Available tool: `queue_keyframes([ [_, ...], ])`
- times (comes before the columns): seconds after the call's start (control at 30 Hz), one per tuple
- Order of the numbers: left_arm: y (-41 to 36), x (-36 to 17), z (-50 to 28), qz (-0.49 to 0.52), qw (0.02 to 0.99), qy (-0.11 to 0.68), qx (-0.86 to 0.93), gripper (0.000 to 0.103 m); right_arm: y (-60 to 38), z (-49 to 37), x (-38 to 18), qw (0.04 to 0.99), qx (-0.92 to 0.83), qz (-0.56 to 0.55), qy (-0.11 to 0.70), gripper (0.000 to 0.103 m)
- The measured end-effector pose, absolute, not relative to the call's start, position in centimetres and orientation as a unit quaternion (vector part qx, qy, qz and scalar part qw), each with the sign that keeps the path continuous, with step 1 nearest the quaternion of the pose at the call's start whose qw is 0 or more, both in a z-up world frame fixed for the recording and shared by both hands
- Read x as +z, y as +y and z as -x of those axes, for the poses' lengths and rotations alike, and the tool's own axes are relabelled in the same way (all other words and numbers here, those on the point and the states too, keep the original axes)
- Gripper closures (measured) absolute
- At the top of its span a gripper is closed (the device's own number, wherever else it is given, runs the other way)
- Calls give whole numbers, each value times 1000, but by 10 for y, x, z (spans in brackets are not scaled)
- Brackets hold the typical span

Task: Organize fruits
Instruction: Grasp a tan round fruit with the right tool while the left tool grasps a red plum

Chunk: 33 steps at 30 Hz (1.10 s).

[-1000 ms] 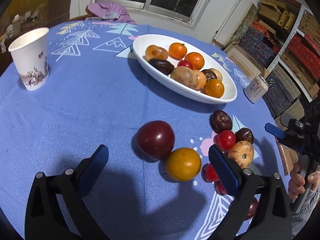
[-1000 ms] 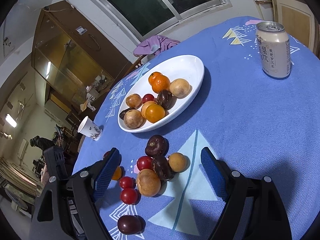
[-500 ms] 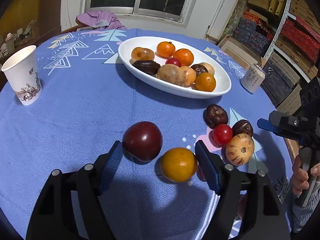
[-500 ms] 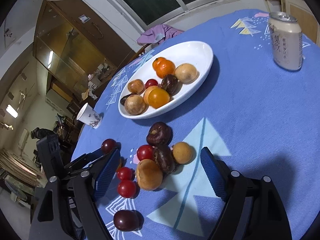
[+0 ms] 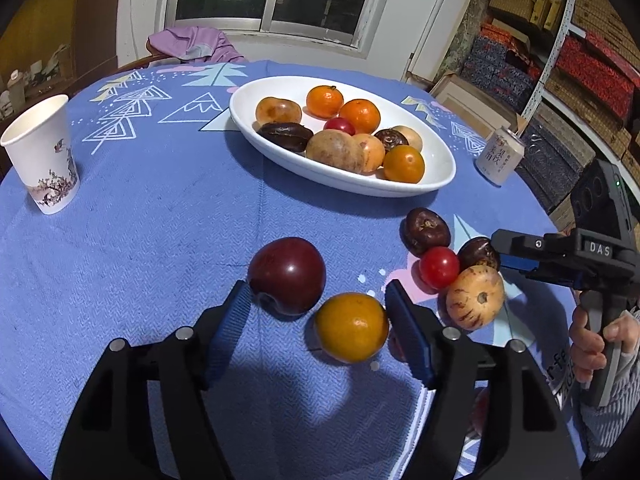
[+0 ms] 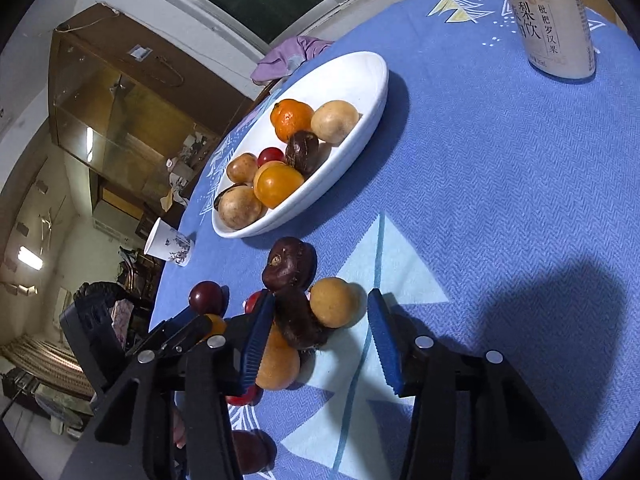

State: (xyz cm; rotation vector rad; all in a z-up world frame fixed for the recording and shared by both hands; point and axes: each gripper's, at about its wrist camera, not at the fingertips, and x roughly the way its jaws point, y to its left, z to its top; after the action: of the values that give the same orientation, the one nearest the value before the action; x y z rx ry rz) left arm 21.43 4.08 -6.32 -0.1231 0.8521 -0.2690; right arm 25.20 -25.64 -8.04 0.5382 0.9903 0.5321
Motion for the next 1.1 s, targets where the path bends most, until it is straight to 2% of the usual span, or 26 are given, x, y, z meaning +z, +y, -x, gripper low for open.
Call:
queue_keyframes([
  [0.2, 33, -60, -210, 20, 910, 398, -113, 28, -265, -258, -92, 787, 253, -319, 464, 61],
  [0.33, 39, -57, -210, 28, 913, 394, -104, 27, -270, -260, -92, 789, 243, -327, 459, 61],
  [0.47, 45, -58, -212, 37, 912, 397, -98, 22, -262, -259, -91, 792, 250, -312, 462, 61],
  [0.67, 41, -59, -210, 26, 912, 397, -98, 20, -243, -260, -88, 792, 273, -290, 464, 61],
  [0.83, 43, -59, -210, 31, 912, 397, -98, 20, -249, -261, -87, 773, 285, -317, 469, 61],
  [1.1, 42, -60, -211, 29, 911, 400, -96, 18, -234, -266, -80, 815, 252, -239, 464, 61],
])
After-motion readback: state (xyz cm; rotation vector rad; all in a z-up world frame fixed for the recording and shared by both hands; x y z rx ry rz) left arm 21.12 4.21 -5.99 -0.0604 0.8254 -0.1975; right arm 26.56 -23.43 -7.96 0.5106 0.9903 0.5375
